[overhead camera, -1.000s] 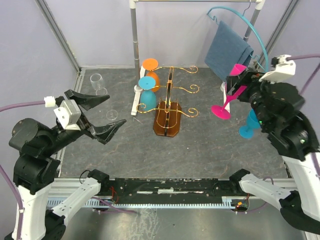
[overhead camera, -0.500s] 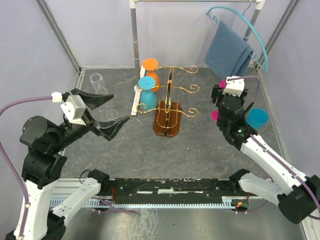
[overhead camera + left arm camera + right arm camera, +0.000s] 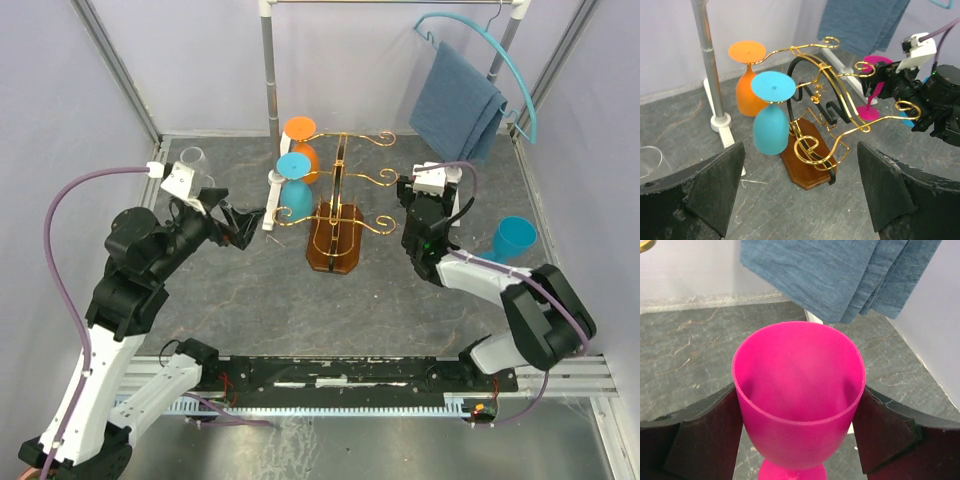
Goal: Take the wine glass off the wine glass rack
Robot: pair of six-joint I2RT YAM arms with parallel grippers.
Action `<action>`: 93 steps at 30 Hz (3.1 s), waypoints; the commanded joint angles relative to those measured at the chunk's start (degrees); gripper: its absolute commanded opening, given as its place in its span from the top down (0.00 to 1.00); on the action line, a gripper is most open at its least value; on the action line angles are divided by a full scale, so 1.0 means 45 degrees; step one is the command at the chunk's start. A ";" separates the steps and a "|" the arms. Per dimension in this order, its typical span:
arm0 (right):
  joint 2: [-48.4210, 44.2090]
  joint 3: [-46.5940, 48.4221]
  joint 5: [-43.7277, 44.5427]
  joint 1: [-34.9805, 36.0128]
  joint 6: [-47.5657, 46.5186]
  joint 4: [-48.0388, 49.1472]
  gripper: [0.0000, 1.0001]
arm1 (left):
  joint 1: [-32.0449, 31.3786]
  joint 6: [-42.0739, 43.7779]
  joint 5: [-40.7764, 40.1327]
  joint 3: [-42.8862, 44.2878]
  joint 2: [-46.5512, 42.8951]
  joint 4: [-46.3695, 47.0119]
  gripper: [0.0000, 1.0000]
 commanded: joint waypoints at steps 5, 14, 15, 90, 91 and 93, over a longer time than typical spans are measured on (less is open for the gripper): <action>0.2586 -0.0513 -0.0098 -0.0431 -0.0853 0.6487 0.32 | 0.0021 -0.0420 -0.1015 -0.0154 -0.0324 0.0496 0.01; 0.4665 -0.0883 -0.0684 -0.0826 -0.0796 0.9042 0.32 | 0.0022 -0.0210 -0.1428 -0.0306 -0.0832 0.0445 0.01; 0.4710 -0.0889 -0.0676 -0.0840 -0.0685 0.9043 0.32 | 0.0021 -0.0210 -0.1439 -0.0297 -0.0837 0.0469 0.01; -0.9788 0.0106 -0.4843 -0.0858 0.2494 -0.9144 0.08 | 0.2051 -0.7712 0.1881 0.3137 0.8990 0.2795 0.49; -0.9818 0.0098 -0.4812 -0.0866 0.2487 -0.9146 0.08 | 0.2067 -0.7723 0.2014 0.3141 0.9035 0.2793 0.50; -0.9868 0.0089 -0.4752 -0.0852 0.2466 -0.9133 0.08 | 0.2067 -0.7763 0.2277 0.3104 0.9143 0.2786 0.54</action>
